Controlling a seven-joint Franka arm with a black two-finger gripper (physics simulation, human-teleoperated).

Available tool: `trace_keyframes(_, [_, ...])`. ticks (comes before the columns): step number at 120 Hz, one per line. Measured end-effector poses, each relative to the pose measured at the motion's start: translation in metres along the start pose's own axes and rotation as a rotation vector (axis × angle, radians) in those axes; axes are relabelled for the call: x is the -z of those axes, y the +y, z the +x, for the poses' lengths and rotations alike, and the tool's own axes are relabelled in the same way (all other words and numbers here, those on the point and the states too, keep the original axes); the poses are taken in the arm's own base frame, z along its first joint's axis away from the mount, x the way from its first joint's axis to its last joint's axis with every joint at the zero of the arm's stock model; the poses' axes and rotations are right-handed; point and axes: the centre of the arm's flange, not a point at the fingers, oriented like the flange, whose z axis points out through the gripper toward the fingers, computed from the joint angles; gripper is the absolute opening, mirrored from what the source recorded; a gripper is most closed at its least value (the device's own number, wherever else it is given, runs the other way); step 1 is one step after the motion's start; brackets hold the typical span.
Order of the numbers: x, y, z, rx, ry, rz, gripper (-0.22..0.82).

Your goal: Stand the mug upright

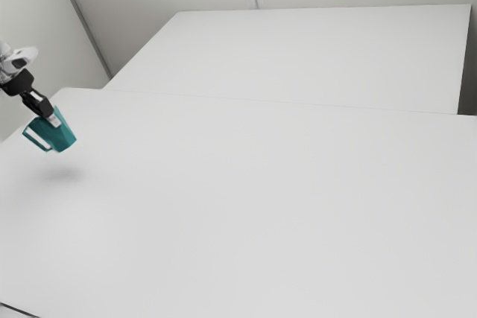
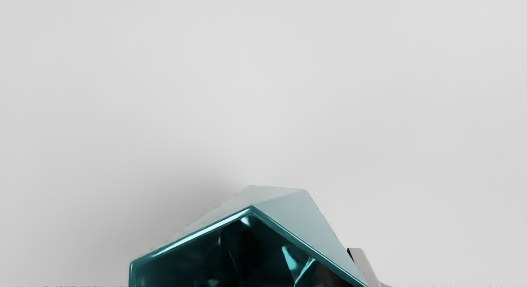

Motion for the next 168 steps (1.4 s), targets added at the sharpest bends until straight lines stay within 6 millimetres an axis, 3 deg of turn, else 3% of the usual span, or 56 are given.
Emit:
trace_keyframes(35, [0.010, 0.111, 0.041, -0.091, -0.071, 0.145, -0.18])
trace_keyframes(50, [0.009, 0.150, 0.035, -0.106, -0.088, 0.183, -0.18])
trace_keyframes(84, [-0.020, 0.207, 0.027, -0.088, -0.124, 0.230, -0.18])
trace_keyframes(135, [-0.085, 0.300, 0.031, -0.068, -0.146, 0.292, -0.18])
trace_keyframes(168, [-0.128, 0.332, 0.022, 0.004, -0.145, 0.311, -0.18])
